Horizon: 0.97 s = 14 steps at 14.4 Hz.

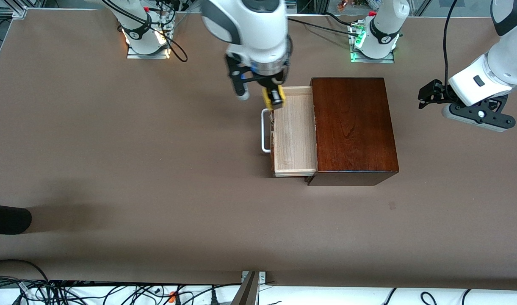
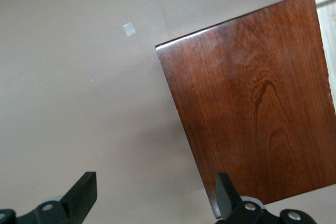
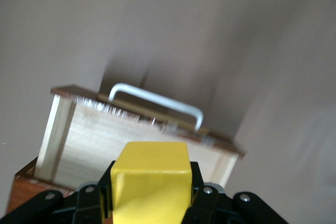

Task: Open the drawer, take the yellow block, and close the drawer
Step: 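Lift the cube out with the right gripper while the left gripper approaches the drawer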

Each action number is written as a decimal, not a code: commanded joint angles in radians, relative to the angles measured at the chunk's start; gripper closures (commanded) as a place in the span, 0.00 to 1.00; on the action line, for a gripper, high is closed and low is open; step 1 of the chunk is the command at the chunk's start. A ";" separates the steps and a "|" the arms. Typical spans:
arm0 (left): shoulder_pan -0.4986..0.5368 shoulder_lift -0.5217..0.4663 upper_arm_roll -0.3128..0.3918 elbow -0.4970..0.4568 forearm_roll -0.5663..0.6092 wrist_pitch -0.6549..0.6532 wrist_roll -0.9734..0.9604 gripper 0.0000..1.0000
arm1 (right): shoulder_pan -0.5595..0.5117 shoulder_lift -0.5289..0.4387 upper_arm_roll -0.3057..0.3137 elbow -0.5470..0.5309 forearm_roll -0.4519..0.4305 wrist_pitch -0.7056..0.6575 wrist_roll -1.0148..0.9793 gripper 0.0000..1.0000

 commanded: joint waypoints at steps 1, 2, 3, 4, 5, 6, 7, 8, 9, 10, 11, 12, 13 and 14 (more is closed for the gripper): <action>-0.003 0.030 -0.005 0.051 -0.067 -0.035 0.090 0.00 | -0.120 -0.082 0.011 -0.092 0.040 -0.096 -0.300 1.00; -0.011 0.030 -0.009 0.051 -0.081 -0.037 0.095 0.00 | -0.178 -0.134 0.011 -0.161 0.057 -0.096 -0.406 1.00; -0.027 0.038 -0.012 0.051 -0.103 -0.037 0.112 0.00 | -0.238 -0.194 0.010 -0.233 0.089 -0.088 -0.509 1.00; -0.052 0.059 -0.016 0.051 -0.151 -0.034 0.136 0.00 | -0.298 -0.252 0.008 -0.312 0.114 -0.082 -0.627 1.00; -0.063 0.071 -0.017 0.051 -0.184 -0.035 0.143 0.00 | -0.350 -0.310 0.005 -0.384 0.129 -0.076 -0.754 1.00; -0.073 0.076 -0.035 0.051 -0.190 -0.035 0.144 0.00 | -0.381 -0.367 -0.008 -0.463 0.137 -0.062 -0.875 1.00; -0.086 0.088 -0.058 0.052 -0.190 -0.034 0.146 0.00 | -0.387 -0.430 -0.047 -0.567 0.143 -0.026 -0.989 1.00; -0.093 0.102 -0.081 0.054 -0.193 -0.025 0.146 0.00 | -0.387 -0.502 -0.089 -0.679 0.167 0.041 -1.080 1.00; -0.113 0.122 -0.110 0.072 -0.192 -0.019 0.147 0.00 | -0.387 -0.569 -0.125 -0.806 0.197 0.118 -1.169 1.00; -0.130 0.160 -0.133 0.113 -0.190 -0.016 0.147 0.00 | -0.387 -0.620 -0.151 -0.919 0.209 0.195 -1.276 1.00; -0.152 0.200 -0.161 0.150 -0.189 -0.015 0.152 0.00 | -0.387 -0.654 -0.165 -1.019 0.215 0.273 -1.377 1.00; -0.168 0.238 -0.176 0.193 -0.189 -0.012 0.176 0.00 | -0.387 -0.665 -0.185 -1.096 0.217 0.342 -1.456 1.00; -0.199 0.274 -0.190 0.236 -0.184 -0.009 0.202 0.00 | -0.387 -0.664 -0.190 -1.153 0.217 0.409 -1.522 1.00; -0.228 0.306 -0.190 0.267 -0.184 0.018 0.236 0.00 | -0.387 -0.658 -0.191 -1.213 0.217 0.498 -1.578 1.00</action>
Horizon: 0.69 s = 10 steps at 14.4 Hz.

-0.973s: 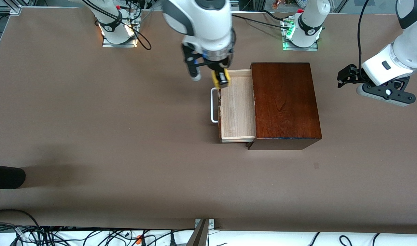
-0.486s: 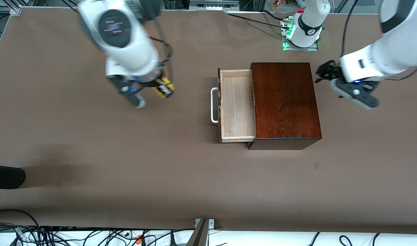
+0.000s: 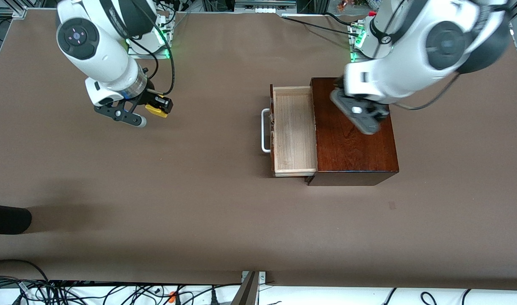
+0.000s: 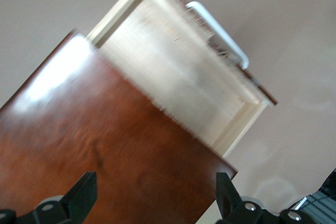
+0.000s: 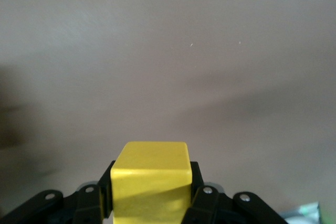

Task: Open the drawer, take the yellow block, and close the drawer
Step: 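Place the cube on the table with the right gripper while the left gripper pushes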

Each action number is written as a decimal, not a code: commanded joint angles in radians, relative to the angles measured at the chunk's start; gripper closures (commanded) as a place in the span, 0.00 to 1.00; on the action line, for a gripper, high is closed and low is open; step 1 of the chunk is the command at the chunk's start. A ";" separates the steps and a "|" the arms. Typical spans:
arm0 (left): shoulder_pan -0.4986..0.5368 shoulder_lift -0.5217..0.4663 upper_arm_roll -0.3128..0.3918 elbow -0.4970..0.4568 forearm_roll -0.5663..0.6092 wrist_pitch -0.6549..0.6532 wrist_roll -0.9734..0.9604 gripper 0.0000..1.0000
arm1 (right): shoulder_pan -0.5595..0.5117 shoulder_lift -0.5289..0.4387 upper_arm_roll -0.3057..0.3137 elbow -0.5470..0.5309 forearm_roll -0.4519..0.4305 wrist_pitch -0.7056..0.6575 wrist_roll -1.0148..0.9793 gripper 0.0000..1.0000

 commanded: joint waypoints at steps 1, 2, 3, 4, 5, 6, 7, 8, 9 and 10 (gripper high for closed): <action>-0.066 0.131 -0.006 0.145 -0.008 0.039 0.139 0.00 | -0.003 -0.055 -0.009 -0.253 0.025 0.263 -0.163 1.00; -0.084 0.152 -0.010 0.147 -0.011 0.077 0.208 0.00 | -0.002 -0.040 -0.009 -0.301 0.025 0.346 -0.184 1.00; -0.100 0.178 -0.010 0.147 -0.013 0.127 0.277 0.00 | -0.002 -0.008 -0.009 -0.326 0.025 0.405 -0.201 1.00; -0.108 0.211 -0.016 0.150 -0.019 0.177 0.364 0.00 | -0.002 0.032 -0.009 -0.335 0.025 0.452 -0.216 1.00; -0.111 0.237 -0.032 0.152 -0.025 0.223 0.446 0.00 | -0.002 0.079 -0.009 -0.335 0.023 0.497 -0.227 1.00; -0.117 0.260 -0.046 0.150 -0.027 0.266 0.501 0.00 | -0.002 0.127 -0.007 -0.335 0.023 0.547 -0.227 1.00; -0.134 0.284 -0.055 0.152 -0.027 0.298 0.536 0.00 | 0.000 0.173 -0.004 -0.334 0.023 0.601 -0.229 1.00; -0.155 0.307 -0.057 0.152 -0.024 0.330 0.570 0.00 | 0.000 0.214 -0.001 -0.334 0.022 0.655 -0.232 1.00; -0.181 0.323 -0.056 0.152 -0.019 0.359 0.604 0.00 | 0.003 0.248 0.004 -0.334 0.022 0.690 -0.241 1.00; -0.200 0.346 -0.054 0.152 -0.018 0.388 0.635 0.00 | 0.003 0.271 0.017 -0.334 0.022 0.716 -0.243 1.00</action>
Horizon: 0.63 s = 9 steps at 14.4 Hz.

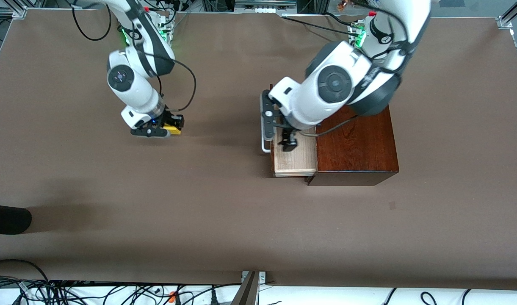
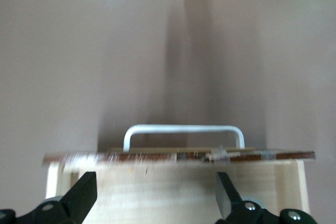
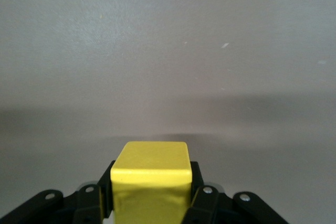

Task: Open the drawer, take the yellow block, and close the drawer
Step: 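Place the cube on the table with the right gripper while the left gripper pushes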

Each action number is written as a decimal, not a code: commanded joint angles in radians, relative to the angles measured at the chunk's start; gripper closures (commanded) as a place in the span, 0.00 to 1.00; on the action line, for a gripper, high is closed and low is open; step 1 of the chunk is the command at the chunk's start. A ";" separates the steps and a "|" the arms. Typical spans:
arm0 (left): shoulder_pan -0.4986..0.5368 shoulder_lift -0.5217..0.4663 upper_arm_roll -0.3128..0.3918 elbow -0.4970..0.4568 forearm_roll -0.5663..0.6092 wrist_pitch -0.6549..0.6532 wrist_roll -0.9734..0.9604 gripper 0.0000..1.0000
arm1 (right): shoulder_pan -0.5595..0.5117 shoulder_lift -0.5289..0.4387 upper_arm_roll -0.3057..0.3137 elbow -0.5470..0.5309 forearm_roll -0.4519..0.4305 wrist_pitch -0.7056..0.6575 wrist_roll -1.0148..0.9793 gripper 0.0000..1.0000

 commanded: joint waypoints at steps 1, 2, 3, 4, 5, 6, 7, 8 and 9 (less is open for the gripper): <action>-0.053 0.067 0.007 0.045 -0.013 0.048 0.105 0.00 | 0.001 0.069 0.022 0.015 0.020 0.067 -0.029 1.00; -0.062 0.081 0.007 0.042 0.006 0.057 0.116 0.00 | 0.001 0.080 0.022 0.016 0.020 0.070 -0.035 1.00; -0.079 0.086 0.006 0.040 0.025 0.071 0.116 0.00 | 0.001 0.085 0.022 0.016 0.020 0.070 -0.038 1.00; -0.099 0.090 0.006 0.040 0.038 0.080 0.116 0.00 | 0.001 0.091 0.021 0.018 0.020 0.069 -0.040 1.00; -0.110 0.094 0.006 0.039 0.043 0.083 0.116 0.00 | 0.001 0.094 0.021 0.016 0.020 0.069 -0.043 1.00; -0.118 0.101 0.006 0.028 0.043 0.094 0.118 0.00 | 0.001 0.094 0.021 0.018 0.020 0.060 -0.059 0.96; -0.128 0.115 0.006 0.025 0.044 0.100 0.116 0.00 | 0.001 0.093 0.021 0.018 0.020 0.057 -0.078 0.92; -0.136 0.123 0.006 0.019 0.046 0.109 0.116 0.00 | 0.000 0.093 0.018 0.019 0.020 0.052 -0.082 0.84; -0.145 0.130 0.009 0.013 0.047 0.123 0.116 0.00 | 0.000 0.093 0.018 0.021 0.020 0.044 -0.082 0.67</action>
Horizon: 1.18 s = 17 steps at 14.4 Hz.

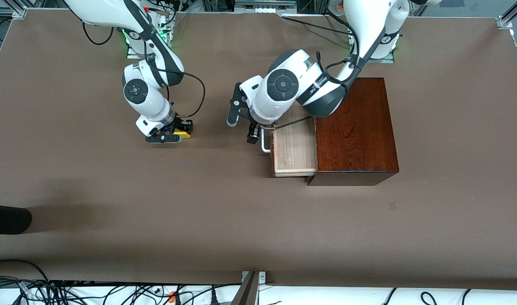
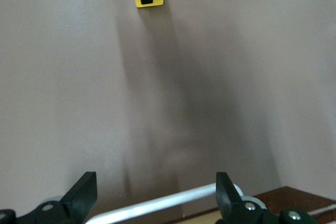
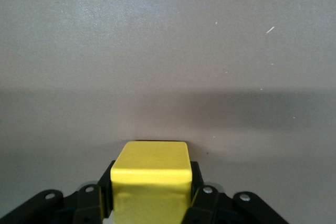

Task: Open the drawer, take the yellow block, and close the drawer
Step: 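Place the cube on the table with the right gripper while the left gripper pushes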

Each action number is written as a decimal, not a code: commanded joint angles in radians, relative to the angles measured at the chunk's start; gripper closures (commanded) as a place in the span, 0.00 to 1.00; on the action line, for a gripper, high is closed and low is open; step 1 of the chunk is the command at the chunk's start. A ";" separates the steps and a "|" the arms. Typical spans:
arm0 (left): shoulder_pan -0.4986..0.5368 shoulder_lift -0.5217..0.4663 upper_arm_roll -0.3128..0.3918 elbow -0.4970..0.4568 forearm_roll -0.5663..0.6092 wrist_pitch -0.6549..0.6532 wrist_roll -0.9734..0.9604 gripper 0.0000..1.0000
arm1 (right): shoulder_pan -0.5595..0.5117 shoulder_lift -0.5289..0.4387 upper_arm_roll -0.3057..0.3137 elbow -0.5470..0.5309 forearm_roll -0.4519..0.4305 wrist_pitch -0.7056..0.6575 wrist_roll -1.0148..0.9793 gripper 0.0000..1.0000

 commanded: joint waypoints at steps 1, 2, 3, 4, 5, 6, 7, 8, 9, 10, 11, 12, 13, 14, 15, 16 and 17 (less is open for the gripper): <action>-0.024 0.034 0.011 0.001 0.025 0.037 0.028 0.00 | -0.003 -0.001 -0.001 0.015 0.020 -0.022 -0.029 0.31; -0.026 0.034 0.009 -0.008 0.049 0.049 0.028 0.00 | -0.005 -0.001 -0.001 0.016 0.020 -0.020 -0.031 0.00; -0.027 0.037 0.008 -0.027 0.077 0.076 0.028 0.00 | -0.005 -0.007 -0.001 0.019 0.020 -0.022 -0.037 0.00; -0.031 0.037 0.008 -0.050 0.094 0.116 0.028 0.00 | -0.006 -0.016 -0.006 0.027 0.019 -0.035 -0.039 0.00; -0.034 0.037 0.008 -0.061 0.096 0.136 0.028 0.00 | -0.006 -0.032 -0.018 0.036 0.018 -0.055 -0.039 0.00; -0.034 0.039 0.008 -0.064 0.096 0.136 0.028 0.00 | -0.006 -0.051 -0.032 0.048 0.018 -0.087 -0.040 0.00; -0.032 0.042 0.008 -0.073 0.097 0.135 0.028 0.00 | -0.006 -0.074 -0.056 0.065 0.017 -0.130 -0.043 0.00; -0.029 0.042 0.008 -0.081 0.097 0.130 0.028 0.00 | -0.006 -0.096 -0.076 0.079 0.015 -0.178 -0.045 0.00; -0.026 0.040 0.009 -0.094 0.102 0.129 0.027 0.00 | -0.006 -0.119 -0.093 0.091 0.015 -0.221 -0.051 0.00; -0.023 0.040 0.011 -0.099 0.111 0.127 0.027 0.00 | -0.006 -0.140 -0.119 0.105 0.015 -0.262 -0.080 0.00; -0.020 0.040 0.014 -0.102 0.122 0.123 0.025 0.00 | -0.006 -0.159 -0.154 0.130 0.015 -0.308 -0.129 0.00; -0.018 0.037 0.017 -0.102 0.134 0.100 0.025 0.00 | -0.006 -0.174 -0.197 0.165 0.015 -0.368 -0.181 0.00; -0.017 0.033 0.019 -0.101 0.137 0.077 0.022 0.00 | -0.006 -0.180 -0.226 0.217 0.015 -0.452 -0.239 0.00; -0.009 0.026 0.022 -0.098 0.137 0.049 0.022 0.00 | -0.006 -0.182 -0.243 0.289 0.017 -0.550 -0.287 0.00; -0.001 0.023 0.022 -0.096 0.137 0.028 0.022 0.00 | -0.006 -0.182 -0.265 0.361 0.015 -0.656 -0.310 0.00; 0.003 0.020 0.022 -0.096 0.137 0.012 0.022 0.00 | -0.006 -0.190 -0.286 0.427 0.015 -0.759 -0.319 0.00; 0.012 0.020 0.025 -0.094 0.139 -0.006 0.022 0.00 | -0.005 -0.194 -0.305 0.488 0.005 -0.832 -0.319 0.00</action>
